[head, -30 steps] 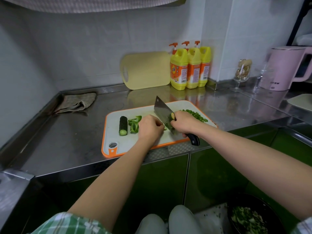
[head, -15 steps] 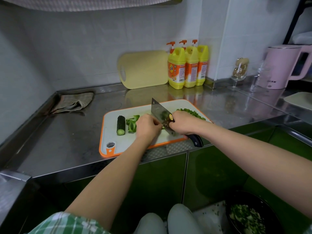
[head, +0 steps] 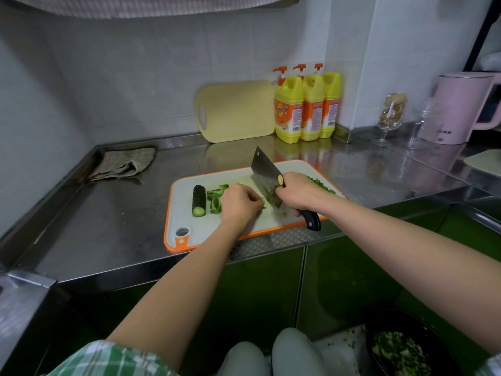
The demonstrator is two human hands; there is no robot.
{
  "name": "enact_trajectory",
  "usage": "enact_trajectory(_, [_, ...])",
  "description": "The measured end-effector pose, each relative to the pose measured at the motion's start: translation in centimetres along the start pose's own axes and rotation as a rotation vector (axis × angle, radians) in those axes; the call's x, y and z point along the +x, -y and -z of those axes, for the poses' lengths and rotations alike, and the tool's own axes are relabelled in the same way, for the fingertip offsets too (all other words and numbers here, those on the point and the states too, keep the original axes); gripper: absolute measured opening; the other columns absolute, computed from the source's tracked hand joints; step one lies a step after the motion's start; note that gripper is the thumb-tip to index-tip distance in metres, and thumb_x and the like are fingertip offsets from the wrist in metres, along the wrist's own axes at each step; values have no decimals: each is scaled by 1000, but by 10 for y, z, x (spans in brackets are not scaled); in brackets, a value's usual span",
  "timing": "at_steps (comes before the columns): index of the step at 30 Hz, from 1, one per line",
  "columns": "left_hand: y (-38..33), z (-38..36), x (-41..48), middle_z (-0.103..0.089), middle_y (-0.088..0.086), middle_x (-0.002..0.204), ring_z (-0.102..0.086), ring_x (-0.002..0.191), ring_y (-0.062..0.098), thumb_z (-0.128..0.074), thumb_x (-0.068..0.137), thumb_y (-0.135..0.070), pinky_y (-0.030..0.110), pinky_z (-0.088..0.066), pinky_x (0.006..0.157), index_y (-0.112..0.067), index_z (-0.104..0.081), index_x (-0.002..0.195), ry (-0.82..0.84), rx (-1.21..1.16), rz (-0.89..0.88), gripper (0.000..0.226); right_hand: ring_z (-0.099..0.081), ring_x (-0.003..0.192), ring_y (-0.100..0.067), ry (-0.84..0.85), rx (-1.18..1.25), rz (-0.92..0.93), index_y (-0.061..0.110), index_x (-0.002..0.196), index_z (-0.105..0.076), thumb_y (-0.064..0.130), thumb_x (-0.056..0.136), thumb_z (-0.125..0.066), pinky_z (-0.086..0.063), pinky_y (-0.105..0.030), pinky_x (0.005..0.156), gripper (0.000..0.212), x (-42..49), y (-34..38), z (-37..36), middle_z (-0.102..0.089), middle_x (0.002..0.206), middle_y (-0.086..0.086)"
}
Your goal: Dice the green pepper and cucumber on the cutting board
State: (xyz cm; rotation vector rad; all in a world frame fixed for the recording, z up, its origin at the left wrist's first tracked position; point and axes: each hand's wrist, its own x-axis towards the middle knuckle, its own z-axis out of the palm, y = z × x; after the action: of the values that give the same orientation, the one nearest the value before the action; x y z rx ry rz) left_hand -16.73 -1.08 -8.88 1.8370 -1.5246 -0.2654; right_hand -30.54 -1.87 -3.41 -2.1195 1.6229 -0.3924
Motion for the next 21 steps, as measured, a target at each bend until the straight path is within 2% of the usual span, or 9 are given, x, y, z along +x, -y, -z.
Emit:
enact_trajectory(5, [-2, -1, 0, -73, 1, 72, -64, 71, 17, -73, 75, -16, 22, -42, 64, -11, -76, 68, -11, -3, 36, 9, -52, 34, -18, 54, -28, 11, 9, 77, -42, 8, 94, -40, -35, -15, 34, 17, -12, 0, 5, -52, 59, -12])
enact_trajectory(9, [-3, 1, -1, -72, 1, 71, -66, 74, 18, -74, 76, -15, 24, -46, 68, -13, -76, 67, 7, -3, 45, 10, -54, 37, -20, 52, -45, 31, 8, 73, -42, 8, 94, -40, -38, -19, 36, 21, -14, 0, 1, -52, 56, -12])
enact_trajectory(14, [-3, -1, 0, -73, 4, 72, -67, 74, 20, -72, 75, -13, 24, -46, 65, -10, -76, 67, 0, 6, 54, 10, -57, 41, -23, 44, -39, 46, 10, 74, -41, 9, 94, -40, -41, -21, 40, 20, -14, 0, 3, -54, 61, -14])
enact_trajectory(21, [-2, -2, 1, -73, 3, 72, -66, 73, 20, -72, 75, -14, 25, -46, 66, -12, -78, 69, 0, 37, 31, 9, -55, 40, -23, 55, -111, 39, 7, 69, -44, 8, 92, -42, -39, -22, 42, 23, -13, 5, 0, -55, 51, -12])
